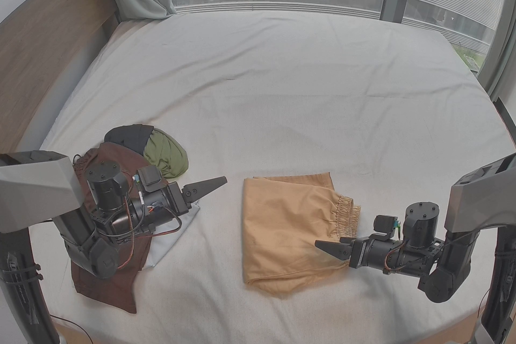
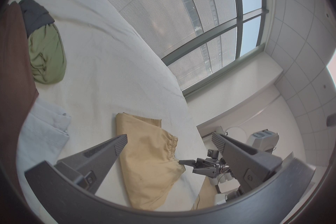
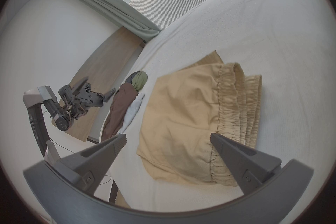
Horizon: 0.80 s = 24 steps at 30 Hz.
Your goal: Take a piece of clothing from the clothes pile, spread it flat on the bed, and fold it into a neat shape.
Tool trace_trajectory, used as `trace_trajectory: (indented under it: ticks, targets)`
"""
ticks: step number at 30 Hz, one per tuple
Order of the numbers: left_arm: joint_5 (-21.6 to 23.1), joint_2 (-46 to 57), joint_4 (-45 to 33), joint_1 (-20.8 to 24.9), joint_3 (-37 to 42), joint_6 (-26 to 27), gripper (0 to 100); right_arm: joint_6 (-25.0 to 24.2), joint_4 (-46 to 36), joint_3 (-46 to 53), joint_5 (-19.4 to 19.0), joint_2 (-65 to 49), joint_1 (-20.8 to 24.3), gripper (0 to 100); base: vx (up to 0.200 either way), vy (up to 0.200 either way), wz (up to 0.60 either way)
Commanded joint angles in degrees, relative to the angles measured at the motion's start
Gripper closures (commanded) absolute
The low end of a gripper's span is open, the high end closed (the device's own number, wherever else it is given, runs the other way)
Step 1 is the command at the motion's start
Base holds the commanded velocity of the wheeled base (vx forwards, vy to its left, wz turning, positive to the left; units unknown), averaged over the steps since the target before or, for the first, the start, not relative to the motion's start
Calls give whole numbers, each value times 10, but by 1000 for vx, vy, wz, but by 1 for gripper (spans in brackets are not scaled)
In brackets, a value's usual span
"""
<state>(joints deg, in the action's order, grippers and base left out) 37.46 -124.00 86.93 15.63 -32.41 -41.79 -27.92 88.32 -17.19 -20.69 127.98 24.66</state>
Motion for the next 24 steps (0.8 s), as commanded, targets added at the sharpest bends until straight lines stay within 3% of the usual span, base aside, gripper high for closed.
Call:
trace_trajectory:
  ticks: [1, 4, 16, 21, 24]
  targets:
    - [12, 13, 0, -17, 25, 28, 0, 1, 0, 1, 1, 39, 1, 0, 0, 0, 0]
    - [16, 13, 0, -24, 33, 65, 0, 21, 1, -8, 2, 68, -2, 0, 0, 0, 0]
    - [35, 15, 0, -36, 34, 68, 0, 25, 2, -20, 1, 69, -2, 0, 0, 0, 0]
    - [35, 14, 0, -36, 33, 68, 0, 17, 1, -55, 1, 30, -7, 0, 0, 0, 0]
    - [35, 14, 0, -37, 32, 69, 0, -13, 2, -87, 5, 18, -16, 0, 0, 0, 0]
